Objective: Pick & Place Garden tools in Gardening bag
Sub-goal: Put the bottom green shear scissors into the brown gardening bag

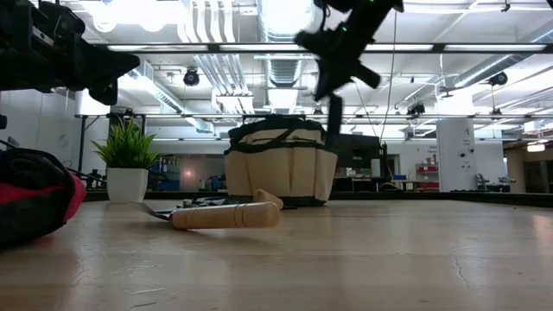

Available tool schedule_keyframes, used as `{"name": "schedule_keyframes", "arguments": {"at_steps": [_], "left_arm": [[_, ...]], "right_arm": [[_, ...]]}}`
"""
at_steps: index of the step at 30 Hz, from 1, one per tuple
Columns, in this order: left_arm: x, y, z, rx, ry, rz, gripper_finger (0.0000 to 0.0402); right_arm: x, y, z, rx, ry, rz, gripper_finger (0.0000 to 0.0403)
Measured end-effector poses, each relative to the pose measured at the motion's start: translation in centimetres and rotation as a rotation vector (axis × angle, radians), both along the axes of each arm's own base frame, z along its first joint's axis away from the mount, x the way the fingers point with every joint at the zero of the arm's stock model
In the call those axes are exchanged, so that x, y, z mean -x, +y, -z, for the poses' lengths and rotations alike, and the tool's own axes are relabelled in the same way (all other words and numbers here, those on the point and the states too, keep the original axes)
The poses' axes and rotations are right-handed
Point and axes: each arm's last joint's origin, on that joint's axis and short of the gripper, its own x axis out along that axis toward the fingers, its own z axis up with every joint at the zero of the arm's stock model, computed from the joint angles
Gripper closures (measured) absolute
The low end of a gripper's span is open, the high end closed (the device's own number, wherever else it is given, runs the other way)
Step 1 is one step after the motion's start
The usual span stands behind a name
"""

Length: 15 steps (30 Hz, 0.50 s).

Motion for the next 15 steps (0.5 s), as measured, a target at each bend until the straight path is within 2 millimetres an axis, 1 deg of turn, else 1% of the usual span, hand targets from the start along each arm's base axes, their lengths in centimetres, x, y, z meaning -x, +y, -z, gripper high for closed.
{"name": "schedule_keyframes", "arguments": {"at_steps": [2,4,8,11,12,15], "left_arm": [[0.0,0.0,0.0,0.000,0.000,0.000,0.0392],[0.0,0.0,0.0,0.000,0.000,0.000,0.0392],[0.0,0.0,0.0,0.000,-0.001,-0.001,0.0392],[0.0,0.0,0.0,0.000,-0.001,0.000,0.0392],[0.0,0.0,0.0,0.000,0.000,0.000,0.0392],[0.0,0.0,0.0,0.000,0.000,0.000,0.0392]], "right_arm": [[0.5,0.1,0.4,-0.027,0.060,0.008,0.0394],[0.5,0.4,0.2,-0.030,0.059,0.000,0.0394],[-0.8,0.8,-0.7,-0.013,-0.090,-0.065,0.0394],[-1.9,0.4,-1.3,0.057,-0.192,-0.079,0.0394],[-2.1,0.2,-1.4,0.073,-0.204,-0.070,0.0394],[-2.2,-0.4,-0.6,0.068,-0.167,-0.054,0.0394]]}}
